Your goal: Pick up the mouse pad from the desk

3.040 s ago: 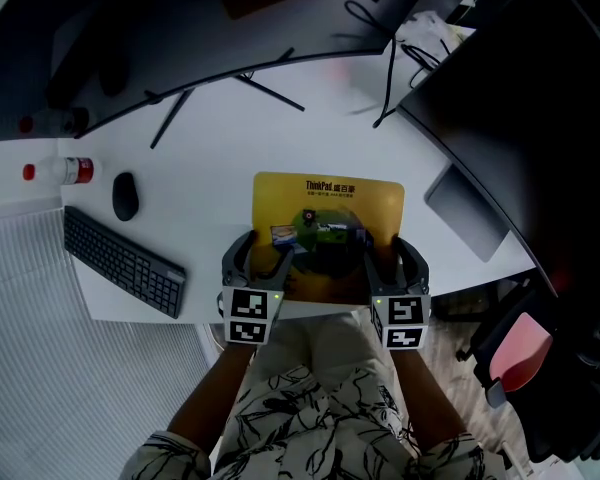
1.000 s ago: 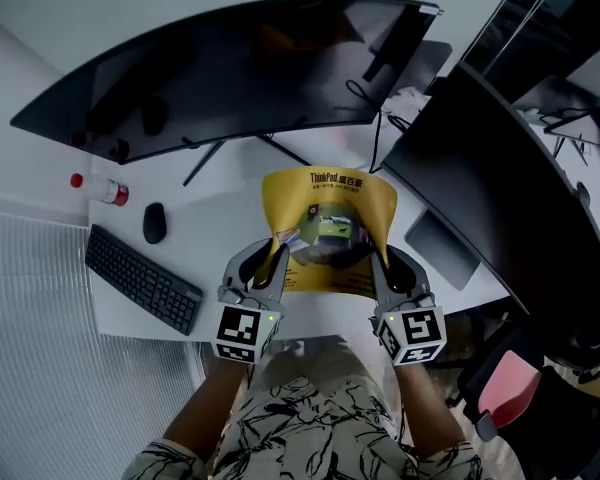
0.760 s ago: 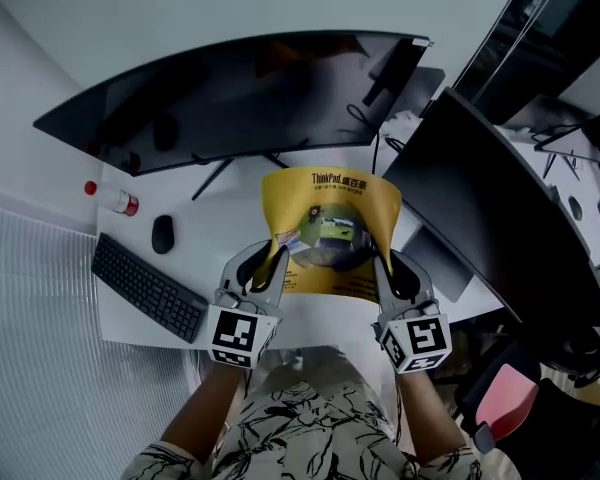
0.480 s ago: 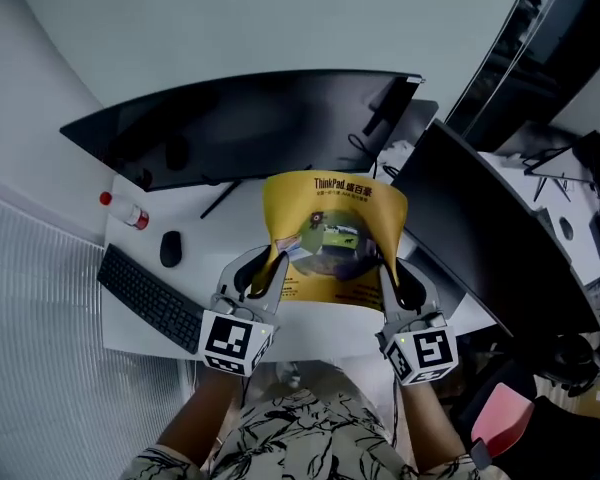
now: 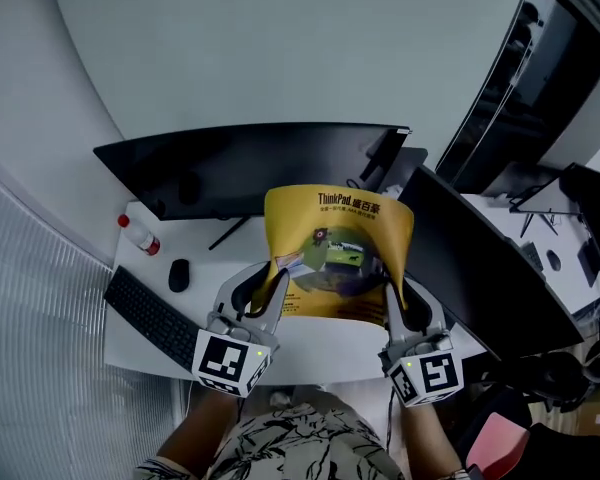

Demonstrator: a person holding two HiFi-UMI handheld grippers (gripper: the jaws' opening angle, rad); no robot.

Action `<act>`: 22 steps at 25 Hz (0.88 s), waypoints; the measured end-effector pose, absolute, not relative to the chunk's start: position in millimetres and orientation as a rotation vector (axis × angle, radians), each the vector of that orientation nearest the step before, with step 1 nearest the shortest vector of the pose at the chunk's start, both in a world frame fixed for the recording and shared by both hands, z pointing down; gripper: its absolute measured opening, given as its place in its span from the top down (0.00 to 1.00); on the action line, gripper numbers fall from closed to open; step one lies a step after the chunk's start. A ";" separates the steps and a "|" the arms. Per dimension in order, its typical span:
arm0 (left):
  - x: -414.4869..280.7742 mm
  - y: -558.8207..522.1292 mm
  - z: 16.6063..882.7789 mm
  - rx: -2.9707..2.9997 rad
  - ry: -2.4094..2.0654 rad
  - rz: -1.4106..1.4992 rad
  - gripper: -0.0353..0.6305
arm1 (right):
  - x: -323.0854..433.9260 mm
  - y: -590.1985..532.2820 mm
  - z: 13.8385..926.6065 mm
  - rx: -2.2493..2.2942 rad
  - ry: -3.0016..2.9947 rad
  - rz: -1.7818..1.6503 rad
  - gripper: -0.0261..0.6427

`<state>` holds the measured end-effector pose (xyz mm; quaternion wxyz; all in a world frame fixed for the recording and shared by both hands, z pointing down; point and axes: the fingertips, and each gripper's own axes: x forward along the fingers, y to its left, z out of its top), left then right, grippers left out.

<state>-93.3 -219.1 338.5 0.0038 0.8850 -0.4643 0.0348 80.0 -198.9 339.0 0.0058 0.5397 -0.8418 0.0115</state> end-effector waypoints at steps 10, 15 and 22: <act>-96.9 -195.9 294.5 2.834 -1.510 0.014 0.81 | 77.8 -179.2 294.3 1.684 -2.708 -0.093 0.87; -99.3 -188.1 281.2 2.858 -1.512 -0.015 0.81 | 76.2 -173.3 281.8 1.681 -2.734 -0.129 0.87; -104.0 -178.2 266.1 2.879 -1.497 -0.049 0.81 | 73.0 -164.2 266.6 1.675 -2.766 -0.150 0.87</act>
